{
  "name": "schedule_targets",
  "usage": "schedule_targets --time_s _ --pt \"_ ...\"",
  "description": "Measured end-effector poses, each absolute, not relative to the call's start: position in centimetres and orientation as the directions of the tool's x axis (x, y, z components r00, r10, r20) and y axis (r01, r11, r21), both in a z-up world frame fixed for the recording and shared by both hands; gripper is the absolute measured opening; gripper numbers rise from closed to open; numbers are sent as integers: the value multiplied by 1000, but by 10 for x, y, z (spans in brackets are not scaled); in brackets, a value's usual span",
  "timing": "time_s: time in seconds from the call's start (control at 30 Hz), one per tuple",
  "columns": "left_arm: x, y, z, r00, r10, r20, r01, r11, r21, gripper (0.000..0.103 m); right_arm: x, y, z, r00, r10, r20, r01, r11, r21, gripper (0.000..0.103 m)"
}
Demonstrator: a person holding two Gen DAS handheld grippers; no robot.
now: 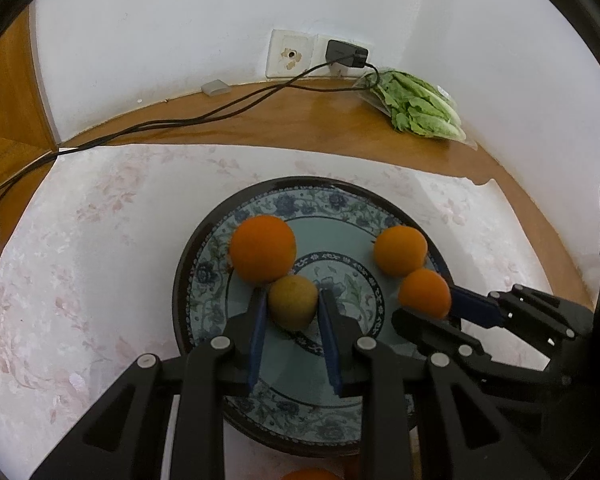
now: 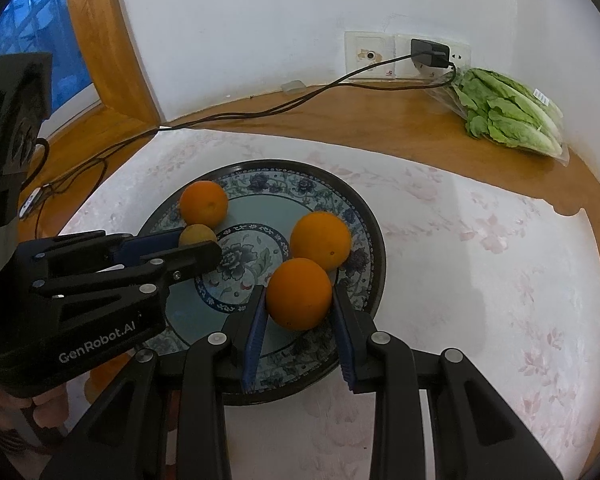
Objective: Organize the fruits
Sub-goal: 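Carry both fruits onto the plate and open both tools to release them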
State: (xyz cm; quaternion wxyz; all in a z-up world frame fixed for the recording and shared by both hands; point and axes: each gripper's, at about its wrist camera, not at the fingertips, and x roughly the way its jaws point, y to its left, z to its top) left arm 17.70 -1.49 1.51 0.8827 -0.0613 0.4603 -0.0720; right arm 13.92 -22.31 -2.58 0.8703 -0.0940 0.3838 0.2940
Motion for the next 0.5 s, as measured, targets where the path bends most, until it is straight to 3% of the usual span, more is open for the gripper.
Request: schedule_targets --time_s 0.4,0.5 --pt "178 -17 14 556 -177 -812 69 984 -167 27 141 -220 -27 531 440 -724 -584 809 64 33" --pt "177 -16 16 552 -163 -817 59 986 -157 32 142 -220 -27 525 445 -726 -584 808 73 34"
